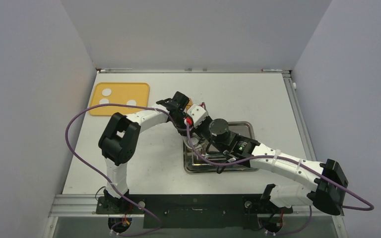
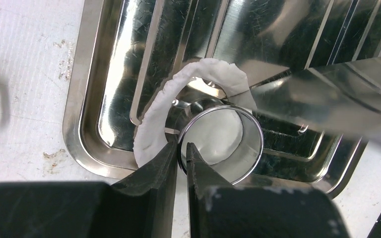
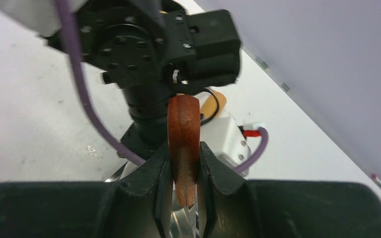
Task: Roll out the dumpling wrappers from the dough
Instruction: Remove the dumpling wrapper from the work surface.
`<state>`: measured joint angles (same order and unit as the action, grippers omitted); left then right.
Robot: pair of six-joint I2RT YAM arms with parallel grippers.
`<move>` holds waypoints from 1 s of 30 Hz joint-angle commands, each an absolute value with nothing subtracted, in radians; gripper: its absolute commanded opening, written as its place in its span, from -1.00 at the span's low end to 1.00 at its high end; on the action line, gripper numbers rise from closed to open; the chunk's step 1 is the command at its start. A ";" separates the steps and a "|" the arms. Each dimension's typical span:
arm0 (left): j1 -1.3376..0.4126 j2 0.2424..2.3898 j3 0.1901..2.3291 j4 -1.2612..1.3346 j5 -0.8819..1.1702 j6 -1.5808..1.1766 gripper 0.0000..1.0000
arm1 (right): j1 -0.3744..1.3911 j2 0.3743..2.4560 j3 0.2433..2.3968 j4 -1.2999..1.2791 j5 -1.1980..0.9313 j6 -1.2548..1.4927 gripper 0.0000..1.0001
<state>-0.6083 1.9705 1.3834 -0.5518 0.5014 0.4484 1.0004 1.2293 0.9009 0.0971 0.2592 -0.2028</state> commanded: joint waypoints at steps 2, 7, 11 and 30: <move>-0.641 1.960 1.371 -0.526 0.548 0.467 -0.84 | 1.056 1.288 0.880 -0.051 -0.019 -0.270 -0.83; -0.646 1.955 1.360 -0.521 0.533 0.465 -0.86 | 1.072 1.279 0.765 0.020 -0.074 -0.178 -0.83; -0.650 1.947 1.358 -0.515 0.525 0.463 -0.86 | 1.109 1.272 0.672 0.109 -0.018 -0.085 -0.83; -0.749 1.890 1.237 -0.417 0.352 0.581 -0.89 | 1.213 1.149 0.787 -0.250 0.279 0.054 -0.83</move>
